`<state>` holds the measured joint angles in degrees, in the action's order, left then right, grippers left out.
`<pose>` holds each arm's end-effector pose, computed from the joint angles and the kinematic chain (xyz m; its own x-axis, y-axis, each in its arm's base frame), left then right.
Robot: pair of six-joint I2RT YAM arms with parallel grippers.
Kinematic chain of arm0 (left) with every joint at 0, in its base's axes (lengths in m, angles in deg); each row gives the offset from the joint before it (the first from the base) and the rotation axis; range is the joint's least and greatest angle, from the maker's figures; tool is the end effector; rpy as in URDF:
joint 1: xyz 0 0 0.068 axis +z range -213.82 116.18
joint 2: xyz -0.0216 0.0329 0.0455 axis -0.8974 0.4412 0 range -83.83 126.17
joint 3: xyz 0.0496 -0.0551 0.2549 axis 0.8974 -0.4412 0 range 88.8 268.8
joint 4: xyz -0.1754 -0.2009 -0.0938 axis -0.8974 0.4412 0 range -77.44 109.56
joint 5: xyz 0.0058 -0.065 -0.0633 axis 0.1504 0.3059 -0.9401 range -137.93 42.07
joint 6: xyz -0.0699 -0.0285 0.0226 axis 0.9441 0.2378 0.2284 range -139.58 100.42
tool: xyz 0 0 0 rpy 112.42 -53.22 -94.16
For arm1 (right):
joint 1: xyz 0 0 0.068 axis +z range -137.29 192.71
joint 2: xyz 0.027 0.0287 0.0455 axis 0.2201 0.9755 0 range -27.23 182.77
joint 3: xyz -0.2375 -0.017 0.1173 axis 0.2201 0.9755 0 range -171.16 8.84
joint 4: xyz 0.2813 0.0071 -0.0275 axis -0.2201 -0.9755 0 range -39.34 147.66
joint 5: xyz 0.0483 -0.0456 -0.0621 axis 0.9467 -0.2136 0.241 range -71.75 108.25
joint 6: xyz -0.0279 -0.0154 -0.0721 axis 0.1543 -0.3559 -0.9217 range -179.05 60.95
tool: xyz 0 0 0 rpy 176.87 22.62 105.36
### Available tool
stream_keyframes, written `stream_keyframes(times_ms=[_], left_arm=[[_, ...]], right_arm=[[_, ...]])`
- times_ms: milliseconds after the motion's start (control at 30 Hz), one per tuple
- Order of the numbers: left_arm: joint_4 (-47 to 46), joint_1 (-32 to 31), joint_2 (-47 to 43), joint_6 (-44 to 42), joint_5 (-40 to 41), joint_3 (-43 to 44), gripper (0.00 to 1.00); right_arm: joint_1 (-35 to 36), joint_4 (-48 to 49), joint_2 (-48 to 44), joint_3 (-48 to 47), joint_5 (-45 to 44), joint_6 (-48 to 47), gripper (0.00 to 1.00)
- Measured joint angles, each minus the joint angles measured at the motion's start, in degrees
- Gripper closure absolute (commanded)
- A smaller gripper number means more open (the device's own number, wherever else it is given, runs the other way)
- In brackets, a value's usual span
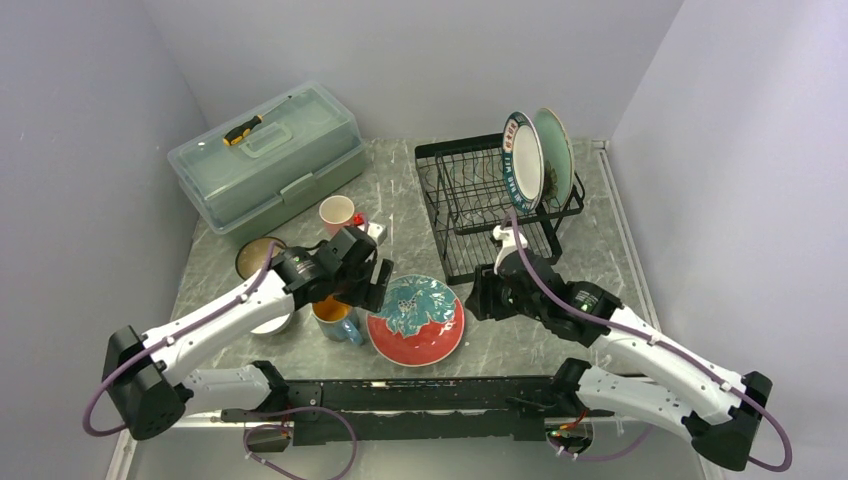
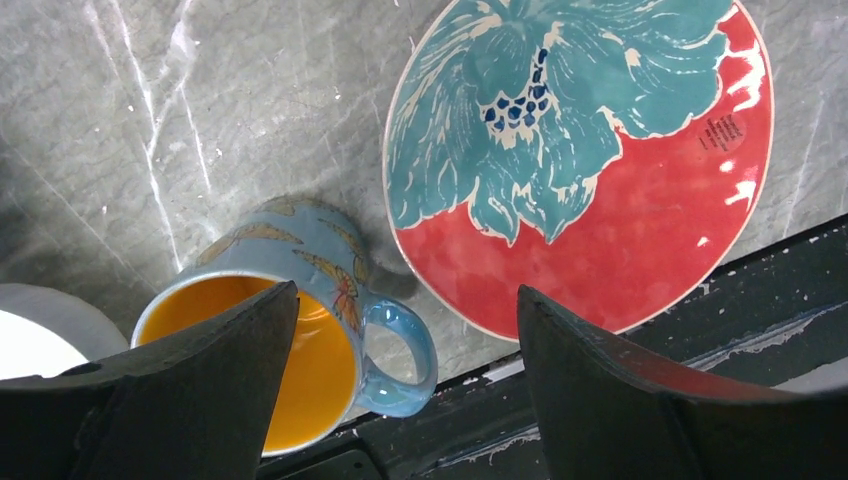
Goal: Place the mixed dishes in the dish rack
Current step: Pick up the plate from the corner of the board.
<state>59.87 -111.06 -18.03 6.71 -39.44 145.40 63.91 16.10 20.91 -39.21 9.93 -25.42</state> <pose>0.1881 -0.1889 0.2463 -0.8047 0.2251 -0.5493 0.3506 0.9269 -0.1339 0.1467 0.1669 0.2703 -0.7363 -0.0412 -0.6754 -0.3550 0.8733 0.3337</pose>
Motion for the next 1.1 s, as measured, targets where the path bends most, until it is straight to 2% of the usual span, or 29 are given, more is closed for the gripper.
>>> stream_keyframes(times_ms=[500,1100], left_arm=[[-10.62,0.17,10.78,3.17,-1.77,-0.15,0.31],[-4.63,0.17,4.31,3.58,0.63,-0.9,0.3]], right_arm=[[0.61,6.21,-2.12,8.85,2.91,4.39,0.56],[0.83,8.48,-0.44,9.57,2.93,4.5,0.56]])
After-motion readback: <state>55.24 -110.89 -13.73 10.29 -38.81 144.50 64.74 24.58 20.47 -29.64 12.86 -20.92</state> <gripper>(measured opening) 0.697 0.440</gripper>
